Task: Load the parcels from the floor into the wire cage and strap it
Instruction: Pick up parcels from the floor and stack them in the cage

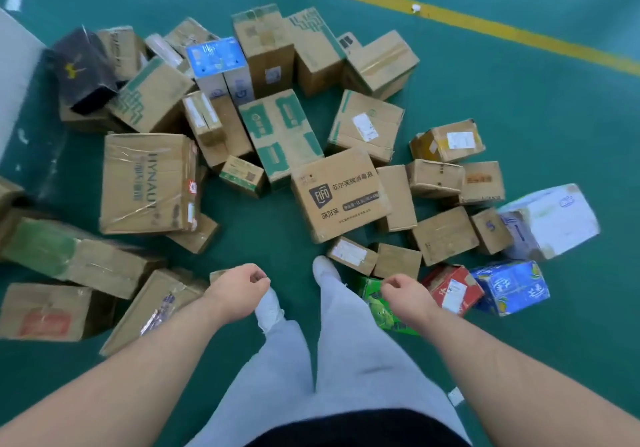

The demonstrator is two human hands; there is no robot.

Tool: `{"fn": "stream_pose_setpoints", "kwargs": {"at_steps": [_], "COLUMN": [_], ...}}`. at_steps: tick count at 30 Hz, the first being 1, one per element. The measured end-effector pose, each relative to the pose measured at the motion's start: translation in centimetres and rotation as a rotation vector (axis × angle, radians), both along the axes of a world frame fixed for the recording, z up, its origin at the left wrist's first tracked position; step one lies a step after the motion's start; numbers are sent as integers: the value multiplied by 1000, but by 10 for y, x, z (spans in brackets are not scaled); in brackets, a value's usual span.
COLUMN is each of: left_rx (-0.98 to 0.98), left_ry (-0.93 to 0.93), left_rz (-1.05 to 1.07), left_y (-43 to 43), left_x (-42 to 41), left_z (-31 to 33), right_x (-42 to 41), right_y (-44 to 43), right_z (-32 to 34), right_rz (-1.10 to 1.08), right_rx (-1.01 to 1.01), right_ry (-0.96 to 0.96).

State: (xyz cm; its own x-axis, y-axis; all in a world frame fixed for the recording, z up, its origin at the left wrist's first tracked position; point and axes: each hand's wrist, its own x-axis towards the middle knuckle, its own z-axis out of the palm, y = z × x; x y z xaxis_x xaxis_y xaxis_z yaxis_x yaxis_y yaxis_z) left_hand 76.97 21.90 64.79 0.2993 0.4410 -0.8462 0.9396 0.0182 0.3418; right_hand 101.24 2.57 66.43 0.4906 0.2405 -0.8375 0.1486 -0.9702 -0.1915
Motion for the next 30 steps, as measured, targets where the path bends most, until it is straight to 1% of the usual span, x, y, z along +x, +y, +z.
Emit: {"fn": "stream_pose_setpoints", "kwargs": {"at_steps": [3,7,12,17,19,22,25,27,29,30], "left_rx": [-65,-145,-325,-367,-340,-303,-299,-293,-301,-308], "left_ry": [13,68,170,124,68,41,12,-11,-41,-68], "left_rz": [60,258,451,679,733,822,857,840,824,811], "left_y": [14,19,21,33,38,41,45,49,53,54], "left_x": [30,62,115,187,210,236,245,242,237,235], "left_z": [-42,-116,-235,-328,-357,-388,-413,-424,-437,-442], "right_x": [26,66,126,179,197,216,229,237,245,247], "right_y": [-5,12,64,121,139,154,157,155,152,151], "right_z": [-49,-122,-241,-334,-368,-410,-438,-449,-459,-462], "right_rz": [45,88,160,138,143,137,74,38,-17,-60], "right_rx": [-105,-160,-147,-50,-31,-25,0,26,51,53], "right_ry": [48,111,109,76,30,-101,-234,-298,-283,-240]}}
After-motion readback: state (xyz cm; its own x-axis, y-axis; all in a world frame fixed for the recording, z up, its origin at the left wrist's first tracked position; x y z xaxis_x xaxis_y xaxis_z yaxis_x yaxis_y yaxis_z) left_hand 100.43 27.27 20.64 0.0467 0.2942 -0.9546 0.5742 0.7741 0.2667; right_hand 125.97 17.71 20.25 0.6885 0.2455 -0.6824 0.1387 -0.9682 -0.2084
